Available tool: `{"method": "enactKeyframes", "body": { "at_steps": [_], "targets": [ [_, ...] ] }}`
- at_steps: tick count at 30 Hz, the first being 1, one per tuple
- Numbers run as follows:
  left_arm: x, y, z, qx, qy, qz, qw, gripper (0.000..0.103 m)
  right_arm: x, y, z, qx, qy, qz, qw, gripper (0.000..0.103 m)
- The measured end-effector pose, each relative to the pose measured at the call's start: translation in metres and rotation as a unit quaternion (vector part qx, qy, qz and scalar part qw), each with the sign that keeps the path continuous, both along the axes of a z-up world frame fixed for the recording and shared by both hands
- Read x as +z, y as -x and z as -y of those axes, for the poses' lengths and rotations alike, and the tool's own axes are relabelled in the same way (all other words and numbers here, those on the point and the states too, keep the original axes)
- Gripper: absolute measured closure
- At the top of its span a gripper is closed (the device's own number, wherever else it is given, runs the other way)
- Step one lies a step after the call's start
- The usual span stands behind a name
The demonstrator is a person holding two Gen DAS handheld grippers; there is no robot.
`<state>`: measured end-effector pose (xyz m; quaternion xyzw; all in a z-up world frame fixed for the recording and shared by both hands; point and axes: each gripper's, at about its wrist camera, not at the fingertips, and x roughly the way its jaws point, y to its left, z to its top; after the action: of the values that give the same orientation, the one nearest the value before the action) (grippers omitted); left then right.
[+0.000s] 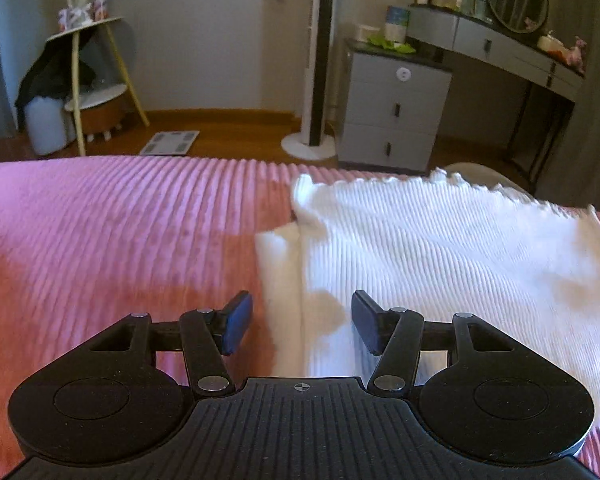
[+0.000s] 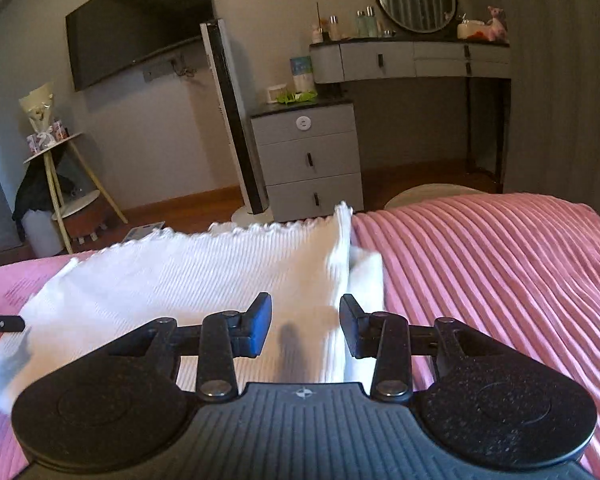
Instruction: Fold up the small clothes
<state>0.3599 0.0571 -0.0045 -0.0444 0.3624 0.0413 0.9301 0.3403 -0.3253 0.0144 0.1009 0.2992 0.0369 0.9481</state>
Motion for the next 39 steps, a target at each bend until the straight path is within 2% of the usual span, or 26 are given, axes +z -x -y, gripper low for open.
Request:
{"method": "enactKeyframes", "body": {
  "at_steps": [2, 6, 9, 11, 12, 13, 14, 16, 20, 22, 23, 24, 25, 26, 27, 28, 30, 31, 34, 35, 37, 39],
  "targets": [
    [-0.005, -0.017, 0.003, 0.001, -0.003, -0.013, 0.9999, 0.05, -0.003, -0.024, 0.0, 0.006, -0.013, -0.017, 1.0, 0.066],
    [-0.009, -0.049, 0.014, -0.008, -0.044, -0.015, 0.9989, 0.05, -0.01, -0.066, -0.003, 0.017, -0.012, -0.037, 0.999, 0.066],
    [-0.013, -0.069, 0.017, -0.01, -0.048, -0.02, 0.9986, 0.051, -0.017, -0.086, -0.008, 0.028, -0.005, -0.055, 0.998, 0.066],
    [-0.017, -0.079, 0.019, -0.019, -0.049, -0.022, 0.9984, 0.063, -0.021, -0.089, -0.012, 0.035, 0.005, -0.053, 0.998, 0.065],
    [-0.019, -0.082, 0.021, -0.026, -0.046, -0.026, 0.9983, 0.071, -0.023, -0.089, -0.013, 0.038, 0.007, -0.049, 0.998, 0.068],
    [-0.02, -0.083, 0.023, -0.027, -0.049, -0.025, 0.9981, 0.072, -0.024, -0.088, -0.012, 0.039, 0.012, -0.043, 0.998, 0.077],
    [-0.021, -0.084, 0.027, -0.033, -0.058, -0.019, 0.9976, 0.083, -0.025, -0.085, -0.013, 0.037, 0.019, -0.037, 0.998, 0.094],
    [-0.023, -0.083, 0.035, -0.041, -0.076, -0.01, 0.9962, 0.089, -0.023, -0.082, -0.009, 0.036, 0.013, -0.021, 0.999, 0.097],
    [-0.016, -0.074, 0.046, -0.041, -0.113, 0.031, 0.9922, 0.09, -0.008, -0.069, -0.016, 0.019, 0.052, 0.041, 0.998, 0.098],
    [-0.01, -0.074, 0.048, -0.021, -0.123, 0.046, 0.9911, 0.09, -0.006, -0.068, -0.022, 0.001, 0.079, 0.052, 0.996, 0.098],
    [-0.006, -0.073, 0.048, -0.01, -0.124, 0.056, 0.9907, 0.09, -0.006, -0.067, -0.025, -0.012, 0.099, 0.056, 0.993, 0.103],
    [-0.004, -0.073, 0.049, 0.0, -0.128, 0.065, 0.9896, 0.09, -0.008, -0.068, -0.029, -0.023, 0.127, 0.059, 0.99, 0.103],
    [-0.005, -0.074, 0.053, 0.014, -0.145, 0.068, 0.9869, 0.088, -0.01, -0.071, -0.03, -0.029, 0.14, 0.05, 0.989, 0.103],
    [-0.006, -0.077, 0.057, 0.043, -0.185, 0.065, 0.9797, 0.087, -0.013, -0.077, -0.029, -0.027, 0.135, 0.019, 0.99, 0.101],
    [-0.007, -0.079, 0.059, 0.061, -0.203, 0.057, 0.9756, 0.075, -0.015, -0.08, -0.026, -0.023, 0.121, -0.014, 0.992, 0.101],
    [-0.006, -0.077, 0.055, 0.067, -0.195, 0.048, 0.9773, 0.059, -0.013, -0.075, -0.025, -0.026, 0.117, -0.013, 0.993, 0.101],
    [0.002, -0.064, 0.04, 0.049, -0.125, 0.051, 0.9897, 0.052, -0.003, -0.05, -0.022, -0.02, 0.099, 0.02, 0.995, 0.099],
    [0.006, -0.054, 0.032, 0.045, -0.096, 0.055, 0.9928, 0.051, 0.0, -0.035, -0.018, -0.017, 0.077, 0.031, 0.996, 0.097],
    [0.008, -0.022, 0.011, 0.034, -0.043, 0.045, 0.9975, 0.049, -0.001, 0.012, -0.008, -0.009, 0.014, 0.04, 0.999, 0.095],
    [0.007, -0.01, 0.003, 0.029, -0.021, 0.037, 0.9987, 0.048, -0.004, 0.026, -0.005, -0.007, 0.0, 0.034, 0.999, 0.087],
    [0.005, 0.005, -0.012, 0.033, 0.007, 0.021, 0.9992, 0.047, -0.01, 0.057, 0.0, -0.014, -0.03, 0.034, 0.999, 0.079],
    [-0.003, 0.019, -0.026, 0.035, 0.045, 0.003, 0.9984, 0.047, -0.013, 0.079, 0.0, -0.016, -0.042, 0.03, 0.999, 0.078]
  ]
}}
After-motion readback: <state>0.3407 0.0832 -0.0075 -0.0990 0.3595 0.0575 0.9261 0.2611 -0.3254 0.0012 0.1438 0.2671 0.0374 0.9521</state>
